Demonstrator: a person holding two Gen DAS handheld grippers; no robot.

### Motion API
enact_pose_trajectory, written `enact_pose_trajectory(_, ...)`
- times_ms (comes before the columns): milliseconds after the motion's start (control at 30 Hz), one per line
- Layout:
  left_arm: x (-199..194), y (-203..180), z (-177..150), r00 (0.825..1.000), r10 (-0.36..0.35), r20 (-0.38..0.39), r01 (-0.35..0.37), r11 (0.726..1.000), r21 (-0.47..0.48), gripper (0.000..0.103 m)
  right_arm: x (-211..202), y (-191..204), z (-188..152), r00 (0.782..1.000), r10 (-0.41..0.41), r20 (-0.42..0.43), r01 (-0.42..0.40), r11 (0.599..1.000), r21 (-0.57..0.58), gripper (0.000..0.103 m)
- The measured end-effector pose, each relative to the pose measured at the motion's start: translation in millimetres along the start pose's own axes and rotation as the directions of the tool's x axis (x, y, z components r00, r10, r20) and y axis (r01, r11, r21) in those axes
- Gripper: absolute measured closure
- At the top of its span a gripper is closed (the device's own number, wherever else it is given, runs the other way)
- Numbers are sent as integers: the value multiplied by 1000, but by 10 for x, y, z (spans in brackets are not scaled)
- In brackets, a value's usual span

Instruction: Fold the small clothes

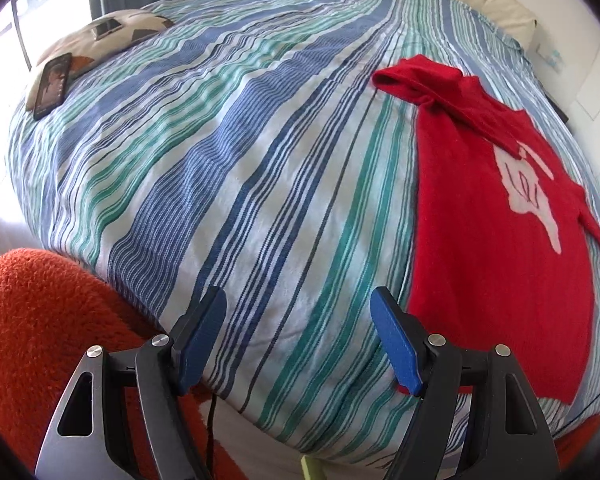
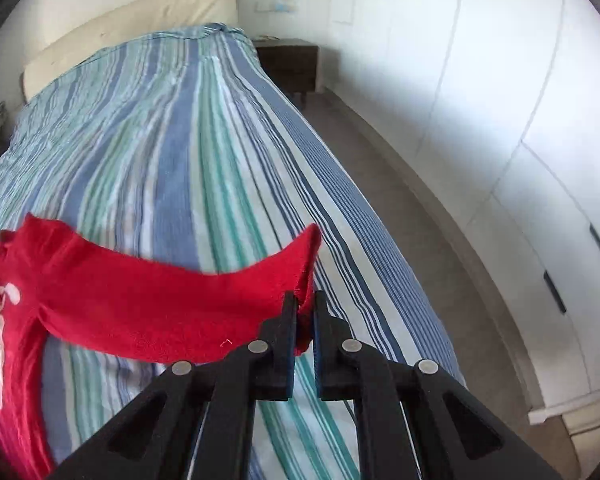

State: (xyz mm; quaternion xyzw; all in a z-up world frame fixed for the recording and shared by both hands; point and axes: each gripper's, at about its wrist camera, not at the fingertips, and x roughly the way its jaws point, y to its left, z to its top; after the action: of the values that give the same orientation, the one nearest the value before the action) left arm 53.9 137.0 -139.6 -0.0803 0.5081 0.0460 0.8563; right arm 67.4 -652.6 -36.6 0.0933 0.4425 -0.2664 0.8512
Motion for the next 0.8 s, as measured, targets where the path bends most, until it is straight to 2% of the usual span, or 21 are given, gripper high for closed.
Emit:
enact_pose_trajectory(133, 4, -18, -28, 999, 33, -2, -33, 999, 28, 26, 253, 13, -54, 999, -35, -16, 36, 999, 7, 97)
enact_pose_trajectory(300, 14, 108, -39, 999, 39, -18, -39, 999, -19, 26, 565, -156, -293, 990, -70, -126, 80, 993, 82, 97)
enact_pose_trajectory(433, 50, 123, -46, 999, 44, -32, -45, 999, -24, 26, 663, -205, -448, 988, -69, -136, 83, 992, 94, 97)
enact_pose_trajectory(600, 37, 61, -59, 999, 43, -22, -42, 999, 11, 26, 708, -145, -426, 985, -92, -149, 102, 993, 66, 97)
enact_pose_trajectory(800, 38, 91, -58, 999, 31, -27, -31, 999, 6, 26, 704, -166, -434, 984, -78, -157, 94, 991, 95, 96)
